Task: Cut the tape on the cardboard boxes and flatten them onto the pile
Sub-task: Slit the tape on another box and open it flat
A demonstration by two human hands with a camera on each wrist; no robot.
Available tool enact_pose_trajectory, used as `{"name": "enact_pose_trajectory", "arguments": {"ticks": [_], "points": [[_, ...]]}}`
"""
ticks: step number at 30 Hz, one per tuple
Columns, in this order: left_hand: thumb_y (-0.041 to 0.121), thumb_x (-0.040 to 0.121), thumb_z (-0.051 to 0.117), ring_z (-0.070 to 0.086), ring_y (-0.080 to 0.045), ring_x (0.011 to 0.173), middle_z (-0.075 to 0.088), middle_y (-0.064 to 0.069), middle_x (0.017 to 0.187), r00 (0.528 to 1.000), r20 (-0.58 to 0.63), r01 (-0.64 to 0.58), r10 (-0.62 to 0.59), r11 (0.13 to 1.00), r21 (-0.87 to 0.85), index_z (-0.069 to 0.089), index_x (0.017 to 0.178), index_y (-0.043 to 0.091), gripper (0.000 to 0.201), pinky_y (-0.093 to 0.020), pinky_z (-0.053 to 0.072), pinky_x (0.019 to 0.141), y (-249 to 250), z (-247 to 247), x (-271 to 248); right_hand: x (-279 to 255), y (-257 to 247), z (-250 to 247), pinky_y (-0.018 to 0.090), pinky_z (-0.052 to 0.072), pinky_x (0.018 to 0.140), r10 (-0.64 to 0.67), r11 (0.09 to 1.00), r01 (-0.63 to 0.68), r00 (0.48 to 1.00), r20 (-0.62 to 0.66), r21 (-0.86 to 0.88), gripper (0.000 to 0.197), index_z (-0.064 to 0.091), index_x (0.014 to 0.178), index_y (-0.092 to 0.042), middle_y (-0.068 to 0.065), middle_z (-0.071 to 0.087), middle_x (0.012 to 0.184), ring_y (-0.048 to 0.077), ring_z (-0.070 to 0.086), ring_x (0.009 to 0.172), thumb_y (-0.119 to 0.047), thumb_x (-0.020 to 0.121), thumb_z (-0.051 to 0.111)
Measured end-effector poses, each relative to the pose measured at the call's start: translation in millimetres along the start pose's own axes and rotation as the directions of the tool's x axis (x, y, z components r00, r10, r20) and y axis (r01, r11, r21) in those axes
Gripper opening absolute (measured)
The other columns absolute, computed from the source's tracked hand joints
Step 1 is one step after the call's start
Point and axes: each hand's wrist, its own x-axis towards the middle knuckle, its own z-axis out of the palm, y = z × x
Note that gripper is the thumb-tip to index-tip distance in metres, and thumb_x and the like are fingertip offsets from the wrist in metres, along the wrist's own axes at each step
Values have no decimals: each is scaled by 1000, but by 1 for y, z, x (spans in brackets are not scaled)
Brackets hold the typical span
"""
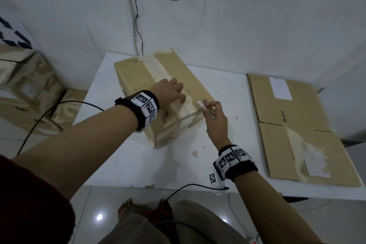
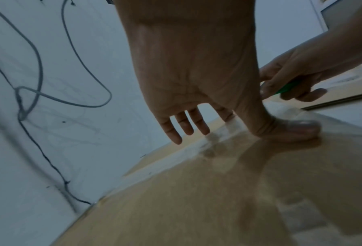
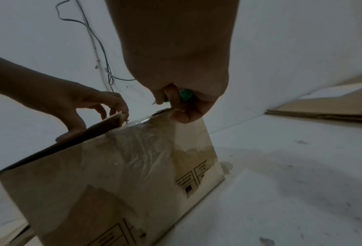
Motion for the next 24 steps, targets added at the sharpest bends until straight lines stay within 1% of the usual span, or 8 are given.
{"name": "enact_pose_trajectory", "arguments": {"ticks": [2,4,6,9,14,19,22,24], "points": [[72,75,55,35,-22,118,40,-2,127,993,24,119,-117,985,-124,56,119,29,62,-34,35,91,-3,4,-4,-5,2,6,35,51,73,0,1000,0,1000,26,7,13,50,95,-29,-29,66,107,-1,64,103,-38,97,58],[81,74,39,37,-22,114,42,-3,117,969,40,247,-245,936,-252,64,105,24,70,-37,41,87,0,10,-8,-9,1,13,32,51,80,-35,999,35,997,69,-9,7,49,97,-26,-35,63,105,-11,61,101,-29,99,55],[69,80,51,39,-24,109,43,-5,112,937,-11,322,-348,878,-355,66,98,16,58,-39,45,85,3,20,-12,-12,0,21,33,51,84,-47,997,52,995,93,-49,5,48,99,-24,-39,62,104,-12,61,97,-26,100,53],[34,82,57,40,-29,109,42,-11,116,867,-115,388,-485,802,-454,66,94,6,32,-40,47,83,10,31,-19,-13,-1,28,41,55,85,-65,991,78,992,107,-112,6,47,99,-28,-37,62,109,0,65,99,-31,101,51],[22,90,48,29,-40,130,49,-25,125,774,11,581,-633,704,-408,48,80,9,17,-39,38,89,21,40,-15,-14,-7,32,37,57,79,-95,983,115,985,141,-144,6,46,99,-28,-31,61,123,-15,57,99,-32,101,50],[21,94,47,13,-47,138,37,-39,135,732,138,633,-667,590,-502,47,85,6,17,-47,34,100,23,47,-7,-13,-5,31,36,57,78,-104,978,127,984,147,-164,6,46,99,-27,-31,60,126,-15,57,100,-31,101,50],[14,93,46,10,-52,137,38,-39,135,698,275,686,-661,508,-521,56,105,-6,25,-50,18,113,17,35,-4,-15,-3,32,37,57,76,-112,977,136,983,148,-164,6,46,100,-27,-33,60,123,-17,57,93,-31,102,49],[9,91,47,7,-52,139,20,-43,143,683,317,695,-658,451,-560,45,123,-12,38,-50,15,116,13,22,-2,-16,-3,33,40,57,76,-110,977,134,984,141,-167,6,45,99,-28,-35,61,115,-14,58,90,-31,102,49]]}}
